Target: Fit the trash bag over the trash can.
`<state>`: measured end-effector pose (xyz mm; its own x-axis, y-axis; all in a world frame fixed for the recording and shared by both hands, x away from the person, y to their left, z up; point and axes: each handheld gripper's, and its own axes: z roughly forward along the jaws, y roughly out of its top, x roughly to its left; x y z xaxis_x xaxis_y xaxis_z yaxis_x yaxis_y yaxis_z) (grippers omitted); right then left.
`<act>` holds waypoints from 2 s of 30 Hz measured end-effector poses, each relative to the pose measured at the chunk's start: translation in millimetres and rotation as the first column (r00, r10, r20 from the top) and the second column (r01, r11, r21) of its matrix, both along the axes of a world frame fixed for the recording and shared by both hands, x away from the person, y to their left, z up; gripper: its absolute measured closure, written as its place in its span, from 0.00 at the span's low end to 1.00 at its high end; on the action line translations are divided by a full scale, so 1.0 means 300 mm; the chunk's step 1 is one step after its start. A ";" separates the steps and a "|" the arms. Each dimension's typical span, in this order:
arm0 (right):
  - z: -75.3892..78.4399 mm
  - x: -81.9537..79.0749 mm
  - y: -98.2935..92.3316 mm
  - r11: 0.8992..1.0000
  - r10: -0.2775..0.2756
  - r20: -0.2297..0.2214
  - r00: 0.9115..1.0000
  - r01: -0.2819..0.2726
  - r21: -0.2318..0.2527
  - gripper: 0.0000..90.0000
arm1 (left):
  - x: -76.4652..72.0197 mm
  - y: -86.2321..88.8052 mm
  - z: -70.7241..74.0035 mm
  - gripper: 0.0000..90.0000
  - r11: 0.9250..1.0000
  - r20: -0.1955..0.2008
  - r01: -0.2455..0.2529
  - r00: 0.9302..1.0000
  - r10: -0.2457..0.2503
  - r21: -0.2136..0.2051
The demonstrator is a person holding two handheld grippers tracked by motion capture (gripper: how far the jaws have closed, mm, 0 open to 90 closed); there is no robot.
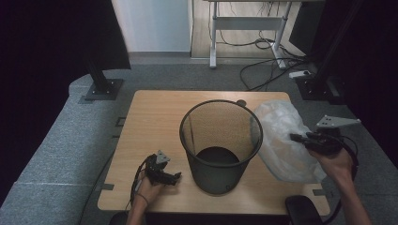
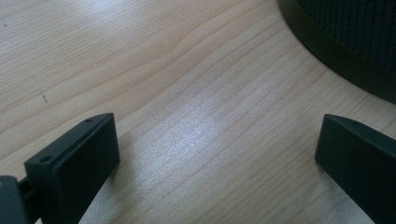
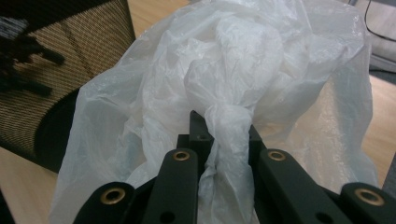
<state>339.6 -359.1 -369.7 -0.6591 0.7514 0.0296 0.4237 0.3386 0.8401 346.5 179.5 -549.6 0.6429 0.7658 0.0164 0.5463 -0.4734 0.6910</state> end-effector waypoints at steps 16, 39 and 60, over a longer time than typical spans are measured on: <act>0.187 -0.071 -0.042 0.998 0.045 0.059 0.997 -0.048 0.044 0.90 | 0.000 0.000 0.000 0.00 1.000 0.000 0.000 1.000 0.000 0.000; 0.437 -0.172 -0.033 0.988 0.131 0.130 0.983 -0.141 0.068 0.90 | 0.000 0.000 0.000 0.00 1.000 0.000 0.000 1.000 0.000 0.000; 0.520 -0.124 0.215 0.938 0.329 0.131 0.935 -0.339 0.066 0.90 | 0.000 0.000 0.000 0.00 1.000 -0.001 0.000 1.000 0.000 0.000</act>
